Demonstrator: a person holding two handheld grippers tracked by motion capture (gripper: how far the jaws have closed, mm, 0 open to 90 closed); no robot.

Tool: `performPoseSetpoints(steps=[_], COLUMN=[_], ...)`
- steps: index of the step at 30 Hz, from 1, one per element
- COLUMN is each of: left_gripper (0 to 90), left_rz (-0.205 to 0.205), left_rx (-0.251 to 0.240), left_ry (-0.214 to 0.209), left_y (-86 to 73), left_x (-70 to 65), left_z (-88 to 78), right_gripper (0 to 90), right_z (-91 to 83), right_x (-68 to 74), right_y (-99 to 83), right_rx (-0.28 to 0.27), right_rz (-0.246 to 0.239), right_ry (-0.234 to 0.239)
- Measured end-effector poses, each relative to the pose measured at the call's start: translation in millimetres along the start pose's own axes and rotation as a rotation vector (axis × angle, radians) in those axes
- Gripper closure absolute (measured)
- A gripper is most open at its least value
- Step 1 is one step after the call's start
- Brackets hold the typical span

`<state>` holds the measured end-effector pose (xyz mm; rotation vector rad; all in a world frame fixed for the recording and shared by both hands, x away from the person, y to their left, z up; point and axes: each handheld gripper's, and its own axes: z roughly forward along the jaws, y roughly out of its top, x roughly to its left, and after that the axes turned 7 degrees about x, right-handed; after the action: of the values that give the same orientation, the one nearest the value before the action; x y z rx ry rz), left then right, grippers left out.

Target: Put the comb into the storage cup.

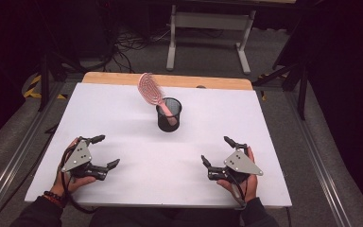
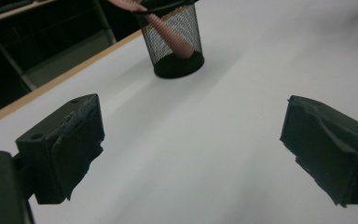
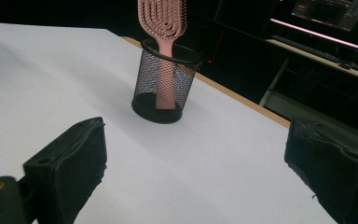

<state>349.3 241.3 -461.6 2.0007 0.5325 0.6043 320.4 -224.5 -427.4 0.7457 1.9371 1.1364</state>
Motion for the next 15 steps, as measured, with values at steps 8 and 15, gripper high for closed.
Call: performPoseSetpoints(steps=[8,15], left_gripper=[5.3,4.3], left_rz=[-0.045,-0.054], left_rx=[0.004,-0.009], left_ry=[0.006,0.005], left_y=[-8.9,-10.5], left_x=[1.7,3.4], left_z=[-9.0,-11.1], right_gripper=[6.4,6.7], right_z=[-1.5,0.1], right_x=[0.3,4.7], right_y=[-1.2,-2.3], right_rx=[-0.003,0.004], right_rz=[-0.007,-0.012], right_ry=[0.006,0.009])
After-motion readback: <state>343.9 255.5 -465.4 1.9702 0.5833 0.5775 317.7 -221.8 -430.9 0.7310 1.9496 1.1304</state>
